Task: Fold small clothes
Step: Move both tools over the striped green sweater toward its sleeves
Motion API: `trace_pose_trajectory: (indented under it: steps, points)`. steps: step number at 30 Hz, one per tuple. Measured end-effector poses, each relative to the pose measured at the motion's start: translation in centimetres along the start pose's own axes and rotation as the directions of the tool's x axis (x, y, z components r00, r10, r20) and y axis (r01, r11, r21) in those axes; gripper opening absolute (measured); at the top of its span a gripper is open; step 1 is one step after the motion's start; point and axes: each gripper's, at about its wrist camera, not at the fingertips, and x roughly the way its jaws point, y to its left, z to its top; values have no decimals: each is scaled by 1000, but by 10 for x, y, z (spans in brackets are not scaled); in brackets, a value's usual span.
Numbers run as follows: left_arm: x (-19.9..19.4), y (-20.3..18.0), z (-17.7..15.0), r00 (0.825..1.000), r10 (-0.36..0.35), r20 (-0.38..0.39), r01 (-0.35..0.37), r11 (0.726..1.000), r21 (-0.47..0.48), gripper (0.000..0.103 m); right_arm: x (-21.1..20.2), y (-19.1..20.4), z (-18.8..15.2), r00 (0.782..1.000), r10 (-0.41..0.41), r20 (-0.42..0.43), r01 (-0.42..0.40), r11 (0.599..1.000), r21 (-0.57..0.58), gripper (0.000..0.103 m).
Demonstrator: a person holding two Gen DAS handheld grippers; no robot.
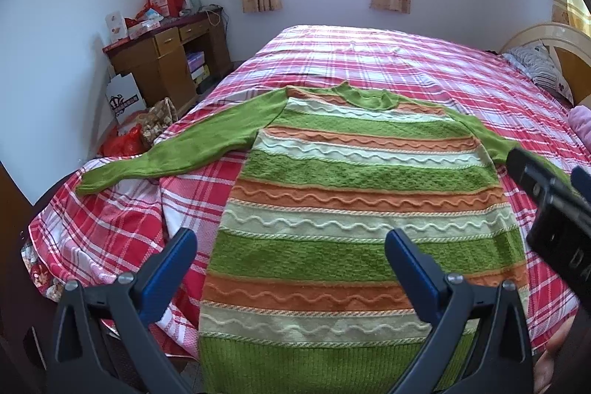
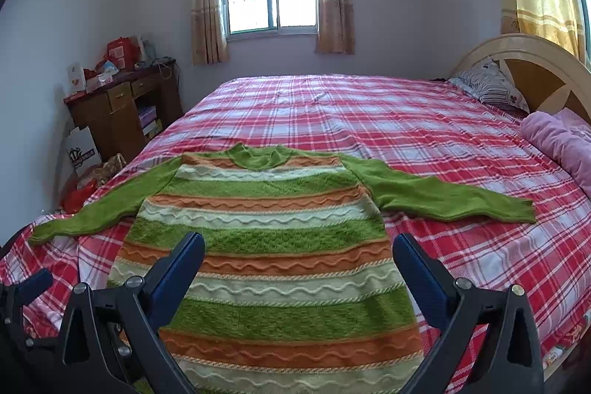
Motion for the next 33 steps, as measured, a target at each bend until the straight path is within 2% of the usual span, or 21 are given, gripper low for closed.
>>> trace_pose_trajectory:
  steps: [20, 33]
  points:
    - [10, 0, -2, 1000, 1, -16, -1, 1000, -5, 103, 9, -3, -9, 999, 15, -49, -15, 1000, 4, 102]
    - [35, -3, 2, 999, 6, -54, -7, 1000, -10, 103, 37, -8, -13, 994, 13, -105, -11, 1000, 22, 102]
